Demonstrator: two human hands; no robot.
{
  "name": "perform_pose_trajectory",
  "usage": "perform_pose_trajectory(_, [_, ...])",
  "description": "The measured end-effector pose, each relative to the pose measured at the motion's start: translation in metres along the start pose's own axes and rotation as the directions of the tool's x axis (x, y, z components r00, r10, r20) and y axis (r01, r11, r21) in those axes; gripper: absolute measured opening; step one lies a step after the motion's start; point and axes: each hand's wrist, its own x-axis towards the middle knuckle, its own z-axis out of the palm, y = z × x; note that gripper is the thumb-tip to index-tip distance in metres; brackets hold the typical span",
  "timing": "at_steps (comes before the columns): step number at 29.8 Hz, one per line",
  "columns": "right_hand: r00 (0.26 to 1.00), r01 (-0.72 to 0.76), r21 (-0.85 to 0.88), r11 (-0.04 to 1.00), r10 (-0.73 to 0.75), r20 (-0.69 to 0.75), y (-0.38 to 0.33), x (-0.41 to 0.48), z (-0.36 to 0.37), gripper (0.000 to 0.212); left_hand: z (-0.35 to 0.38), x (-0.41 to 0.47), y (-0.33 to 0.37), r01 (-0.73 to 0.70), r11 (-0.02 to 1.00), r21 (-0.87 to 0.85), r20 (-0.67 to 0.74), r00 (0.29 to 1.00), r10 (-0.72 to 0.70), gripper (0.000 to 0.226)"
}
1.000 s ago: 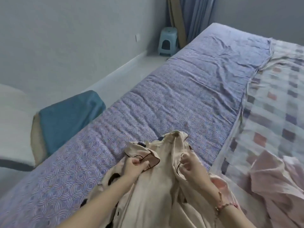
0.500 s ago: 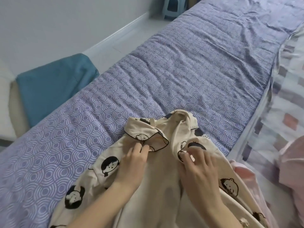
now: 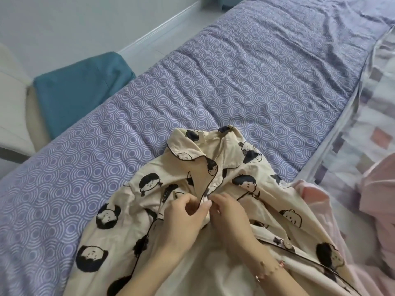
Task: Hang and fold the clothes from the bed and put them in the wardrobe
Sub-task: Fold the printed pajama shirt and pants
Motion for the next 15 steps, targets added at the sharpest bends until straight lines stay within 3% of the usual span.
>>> perform_pose_trajectory(3, [0.998,0.025,-0.183,0.983,-0.013,0.063,-0.007,0.001,0.005,0.004,0.001,0.0,0.003,0.073,0.986,-0.147,0.001,0.997,-0.073,0.019])
perform_pose_trajectory(5, [0.997,0.036,-0.294,0.955,-0.015,0.073,-0.008,-0.003,0.007,0.013,-0.002,0.0,0.0,0.088,0.973,-0.213,0.01,0.996,-0.088,0.011])
perform_pose_trajectory(6, [1.0,0.01,-0.239,0.971,-0.003,0.03,-0.009,-0.006,0.008,0.013,-0.003,0.0,-0.001,0.086,0.971,-0.224,0.011,0.996,-0.086,0.008])
perform_pose_trajectory(8, [0.991,-0.102,0.066,0.993,0.107,-0.079,-0.012,-0.014,0.001,0.014,-0.005,-0.003,0.0,0.092,0.958,-0.272,0.009,0.996,-0.093,0.006])
perform_pose_trajectory(10, [0.967,-0.156,0.315,0.936,0.21,-0.146,-0.012,-0.021,-0.013,0.019,-0.005,-0.007,0.004,0.109,0.933,-0.344,0.001,0.993,-0.116,0.007])
perform_pose_trajectory(15, [0.97,-0.195,0.564,0.803,0.243,-0.011,-0.019,-0.039,-0.045,0.016,-0.006,-0.015,0.014,0.079,0.913,-0.4,0.0,0.996,-0.086,0.011])
